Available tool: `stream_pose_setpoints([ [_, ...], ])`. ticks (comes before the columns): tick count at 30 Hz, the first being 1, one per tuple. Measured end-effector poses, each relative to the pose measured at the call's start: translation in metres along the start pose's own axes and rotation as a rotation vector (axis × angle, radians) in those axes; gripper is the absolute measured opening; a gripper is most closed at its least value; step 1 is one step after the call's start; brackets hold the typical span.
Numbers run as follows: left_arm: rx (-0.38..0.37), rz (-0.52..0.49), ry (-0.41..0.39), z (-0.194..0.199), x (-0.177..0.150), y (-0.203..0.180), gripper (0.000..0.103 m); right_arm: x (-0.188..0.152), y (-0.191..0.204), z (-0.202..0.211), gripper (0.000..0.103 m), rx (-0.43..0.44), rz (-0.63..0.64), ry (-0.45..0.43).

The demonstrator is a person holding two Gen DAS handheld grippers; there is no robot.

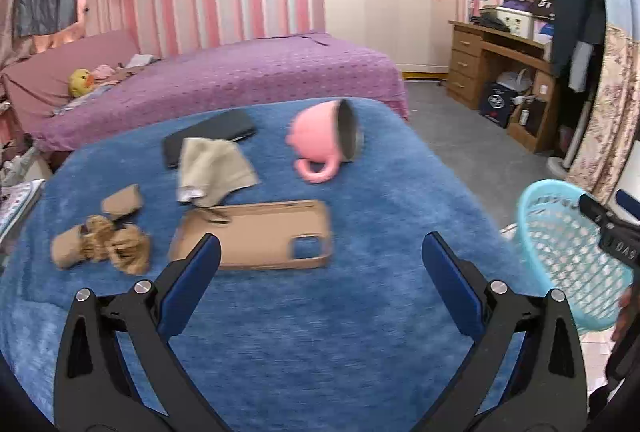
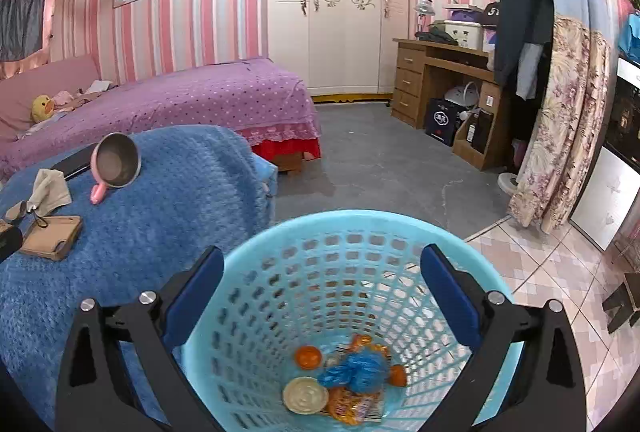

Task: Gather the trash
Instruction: 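Grasp the crumpled brown paper with the left tool while the right tool reaches toward the beige mask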

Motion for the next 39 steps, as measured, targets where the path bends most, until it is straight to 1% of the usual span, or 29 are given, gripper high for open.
stream_pose_setpoints([
  [6,0.057,0.041,0.01,-0.008,-0.008,0.048,0.097,0.001,0.024,-0.001,0.097,0.009,0.012,0.009],
  [9,0.087,0.048,0.019,-0.014,-0.015,0.067,0.097,0.0,0.041,-0.003,0.097,0.011,0.039,0.015],
  [13,0.093,0.074,0.039,-0.021,-0.02,0.094,0.097,-0.001,0.061,-0.005,0.097,0.022,0.061,0.021],
  [18,0.125,0.074,0.038,-0.025,-0.02,0.12,0.097,-0.001,0.083,-0.01,0.097,0.047,0.07,0.036],
  [26,0.122,0.129,0.072,-0.038,-0.02,0.161,0.096,-0.002,0.12,-0.017,0.097,0.074,0.118,0.05],
  [28,0.115,0.141,0.08,-0.043,-0.019,0.168,0.092,-0.003,0.128,-0.018,0.097,0.074,0.138,0.055],
  [31,0.079,0.177,0.113,-0.054,-0.02,0.177,0.081,-0.005,0.137,-0.018,0.097,0.073,0.157,0.057],
  [33,0.041,0.201,0.144,-0.064,-0.02,0.18,0.068,-0.005,0.141,-0.017,0.097,0.076,0.164,0.056],
  [34,0.028,0.207,0.155,-0.068,-0.019,0.18,0.067,-0.005,0.142,-0.016,0.097,0.076,0.167,0.055],
  [38,0.028,0.21,0.173,-0.077,-0.018,0.177,0.066,-0.007,0.148,-0.017,0.097,0.071,0.186,0.061],
  [39,0.024,0.21,0.173,-0.078,-0.017,0.177,0.059,-0.007,0.148,-0.018,0.097,0.069,0.191,0.064],
])
Point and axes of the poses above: each gripper's, at about its wrist camera, not at the fingertips, and z roughly against the way its jaws point, y to its left, x to its top, the point moved 3 cm from there along -z, roughly the way its jaws point, and after that the axes turned 6 degrees about y, right-handed, at the moved point
